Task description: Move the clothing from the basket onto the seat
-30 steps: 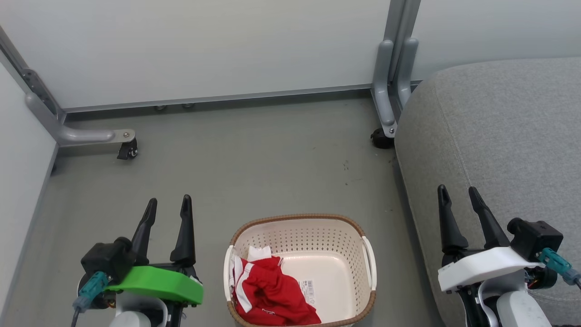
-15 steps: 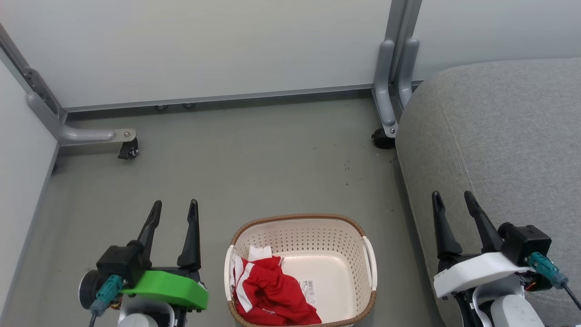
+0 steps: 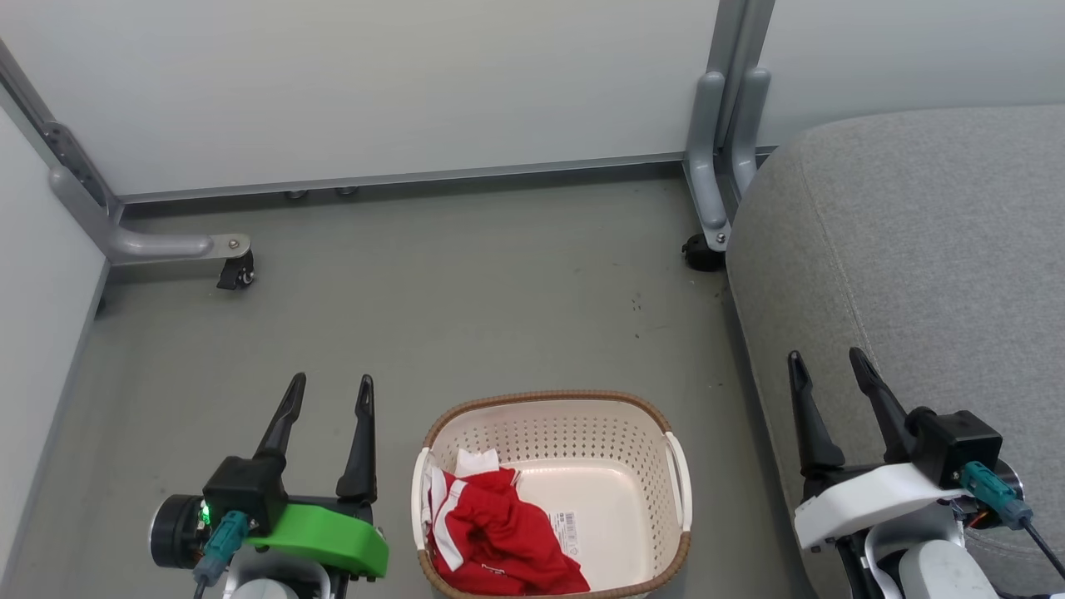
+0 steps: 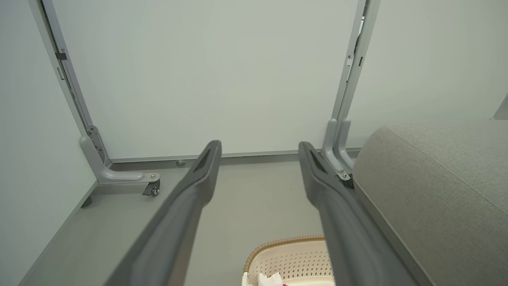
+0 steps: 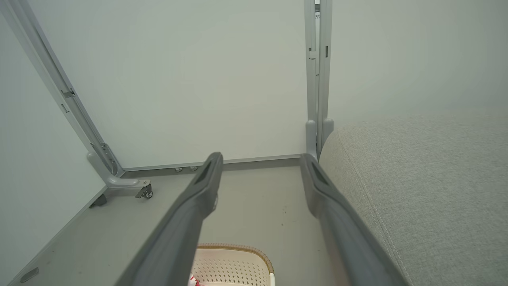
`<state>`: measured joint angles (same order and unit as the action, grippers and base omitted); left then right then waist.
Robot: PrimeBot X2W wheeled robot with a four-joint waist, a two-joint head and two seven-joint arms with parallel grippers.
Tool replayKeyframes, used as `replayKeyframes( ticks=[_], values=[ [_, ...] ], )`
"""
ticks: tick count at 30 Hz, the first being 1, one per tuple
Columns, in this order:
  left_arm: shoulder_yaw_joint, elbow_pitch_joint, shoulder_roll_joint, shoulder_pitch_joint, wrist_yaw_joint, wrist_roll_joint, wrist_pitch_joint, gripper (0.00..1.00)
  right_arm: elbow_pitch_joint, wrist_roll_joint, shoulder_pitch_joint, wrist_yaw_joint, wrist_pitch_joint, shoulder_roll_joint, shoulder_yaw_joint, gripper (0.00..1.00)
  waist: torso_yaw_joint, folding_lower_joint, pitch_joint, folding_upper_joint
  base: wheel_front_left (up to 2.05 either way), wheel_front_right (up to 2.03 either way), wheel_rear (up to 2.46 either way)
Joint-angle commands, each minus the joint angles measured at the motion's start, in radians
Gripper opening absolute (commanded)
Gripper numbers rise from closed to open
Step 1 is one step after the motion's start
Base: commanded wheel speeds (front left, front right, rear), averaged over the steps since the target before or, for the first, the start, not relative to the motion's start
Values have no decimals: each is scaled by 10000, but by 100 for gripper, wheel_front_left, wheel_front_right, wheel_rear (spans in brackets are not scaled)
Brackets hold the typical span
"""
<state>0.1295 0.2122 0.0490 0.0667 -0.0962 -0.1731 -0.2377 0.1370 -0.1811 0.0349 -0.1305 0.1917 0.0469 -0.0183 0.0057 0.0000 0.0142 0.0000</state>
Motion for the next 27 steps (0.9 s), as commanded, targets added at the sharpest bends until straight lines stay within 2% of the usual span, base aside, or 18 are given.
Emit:
replayKeyframes(
  ticks=[1, 12, 27],
  values=[
    [19, 29, 23, -112, 50, 198, -84, 100, -91, 196, -109, -3, -7, 52, 13, 100, 1, 0, -2, 0, 0, 0, 0],
    [193, 171, 29, -137, 63, 627, -275, 100, -212, 660, -190, -4, -88, 56, 42, 100, 17, 0, -10, 0, 0, 0, 0],
    [129, 465, 29, 64, 103, 279, -283, 100, -210, 440, -122, -2, -127, 56, 79, 100, 60, 0, 107, 0, 0, 0, 0]
  ],
)
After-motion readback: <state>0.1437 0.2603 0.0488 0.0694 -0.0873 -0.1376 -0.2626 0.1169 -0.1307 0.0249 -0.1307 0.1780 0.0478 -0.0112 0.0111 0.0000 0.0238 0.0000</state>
